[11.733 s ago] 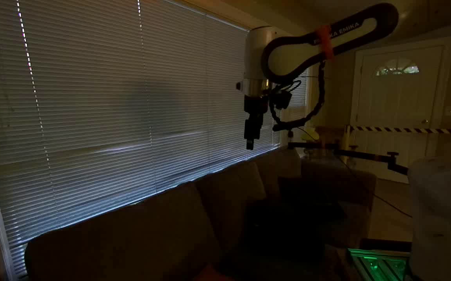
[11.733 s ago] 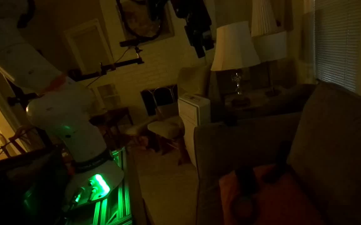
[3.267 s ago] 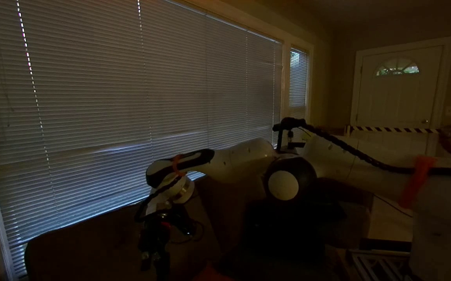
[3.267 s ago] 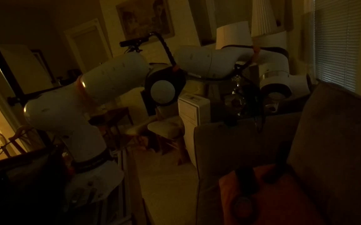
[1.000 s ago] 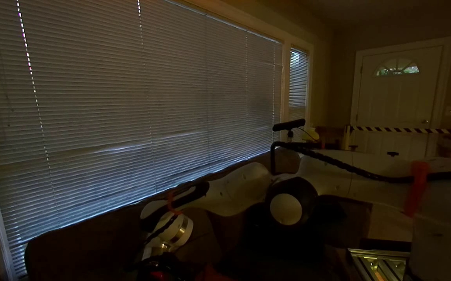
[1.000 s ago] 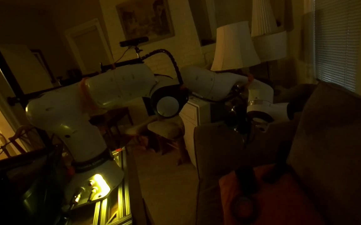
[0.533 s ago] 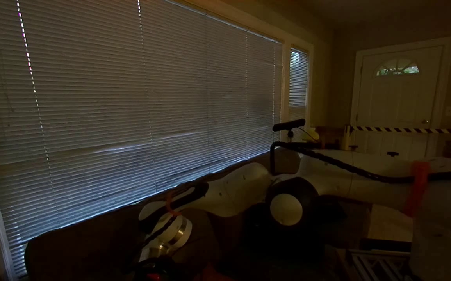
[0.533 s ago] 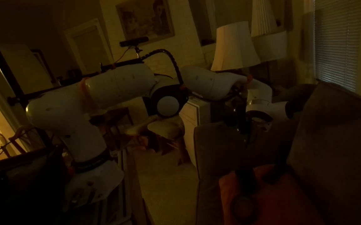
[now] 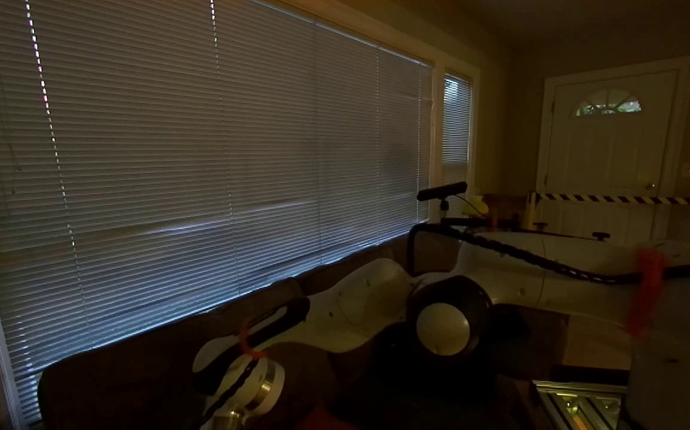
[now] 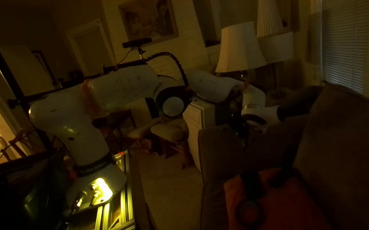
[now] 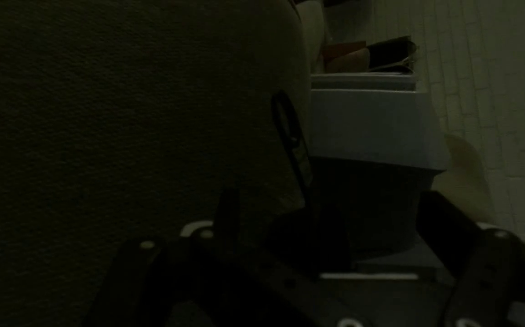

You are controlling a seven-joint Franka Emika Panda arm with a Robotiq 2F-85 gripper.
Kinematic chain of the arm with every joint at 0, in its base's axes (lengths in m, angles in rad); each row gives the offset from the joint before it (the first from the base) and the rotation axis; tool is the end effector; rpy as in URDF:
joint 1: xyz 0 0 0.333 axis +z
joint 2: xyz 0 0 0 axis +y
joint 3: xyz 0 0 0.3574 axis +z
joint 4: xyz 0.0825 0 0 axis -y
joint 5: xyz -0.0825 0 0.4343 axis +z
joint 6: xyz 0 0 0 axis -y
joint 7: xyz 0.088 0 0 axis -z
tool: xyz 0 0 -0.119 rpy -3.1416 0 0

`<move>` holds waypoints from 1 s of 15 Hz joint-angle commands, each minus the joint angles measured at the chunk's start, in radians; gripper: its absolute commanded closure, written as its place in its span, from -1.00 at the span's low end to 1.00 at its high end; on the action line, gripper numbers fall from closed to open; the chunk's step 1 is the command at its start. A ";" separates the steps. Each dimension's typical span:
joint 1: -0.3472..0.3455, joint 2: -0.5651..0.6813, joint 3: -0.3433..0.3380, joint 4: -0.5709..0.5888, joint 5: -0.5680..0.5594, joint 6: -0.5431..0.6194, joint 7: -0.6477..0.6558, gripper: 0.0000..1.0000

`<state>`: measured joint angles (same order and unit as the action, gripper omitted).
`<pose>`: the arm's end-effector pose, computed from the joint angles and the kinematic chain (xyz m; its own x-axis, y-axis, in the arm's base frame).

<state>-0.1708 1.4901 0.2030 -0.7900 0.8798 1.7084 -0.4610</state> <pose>0.7965 0.0365 -0.0336 0.9730 0.0882 -0.2135 -0.1563 -0.4293 -0.8895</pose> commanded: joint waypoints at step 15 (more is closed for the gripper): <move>0.043 -0.001 0.020 -0.058 -0.076 0.000 -0.139 -1.00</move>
<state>-0.1284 1.4893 0.2113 -0.8496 0.8266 1.7073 -0.5744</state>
